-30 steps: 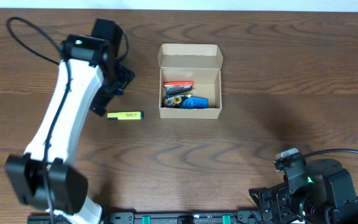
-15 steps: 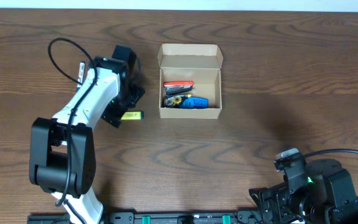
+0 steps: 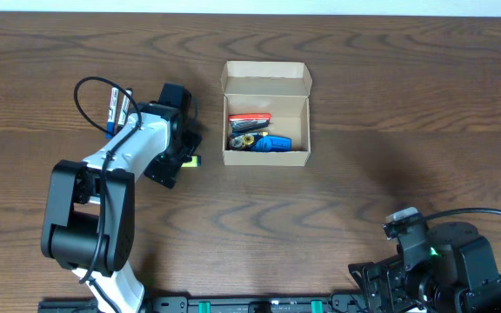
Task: Pack container
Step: 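Move the left gripper to the yellow highlighter and grasp it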
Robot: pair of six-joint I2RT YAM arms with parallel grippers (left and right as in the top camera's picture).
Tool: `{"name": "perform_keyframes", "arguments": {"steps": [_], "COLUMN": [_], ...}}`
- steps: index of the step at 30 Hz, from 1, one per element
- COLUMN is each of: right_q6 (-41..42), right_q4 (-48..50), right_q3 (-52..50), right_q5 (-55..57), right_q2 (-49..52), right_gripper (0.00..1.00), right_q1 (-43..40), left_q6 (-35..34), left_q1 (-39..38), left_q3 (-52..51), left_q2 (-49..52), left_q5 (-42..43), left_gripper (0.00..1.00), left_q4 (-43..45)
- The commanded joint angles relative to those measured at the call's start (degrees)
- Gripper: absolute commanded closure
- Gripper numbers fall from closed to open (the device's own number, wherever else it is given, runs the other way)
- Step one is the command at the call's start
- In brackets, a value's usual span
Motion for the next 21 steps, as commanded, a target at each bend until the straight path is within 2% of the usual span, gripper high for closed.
{"name": "perform_keyframes", "arguments": {"steps": [1, 8, 13, 18, 21], "right_q6": [0.61, 0.61, 0.59, 0.61, 0.61], "right_q4": [-0.07, -0.07, -0.07, -0.07, -0.07], "right_q3": [0.00, 0.00, 0.00, 0.00, 0.00], "right_q5": [-0.17, -0.17, -0.17, -0.17, -0.17], "right_q2": [-0.07, -0.07, -0.07, -0.07, -0.07], "right_gripper": [0.01, 0.01, 0.01, 0.01, 0.01], "right_q1": [0.44, 0.44, 0.44, 0.44, 0.44], "left_q6": [-3.23, -5.20, -5.40, -5.38, -5.35], "left_q1": [0.04, 0.04, 0.04, 0.04, 0.04], "left_q3": [-0.94, -0.94, -0.94, -0.94, -0.94], "left_q2": [0.81, 2.38, 4.26, 4.79, 4.76], "left_q5": [-0.28, 0.15, 1.46, 1.66, 1.66], "left_gripper": [0.08, 0.12, 0.23, 0.42, 0.61], "left_q4": [0.28, 1.11, 1.57, 1.33, 0.90]}}
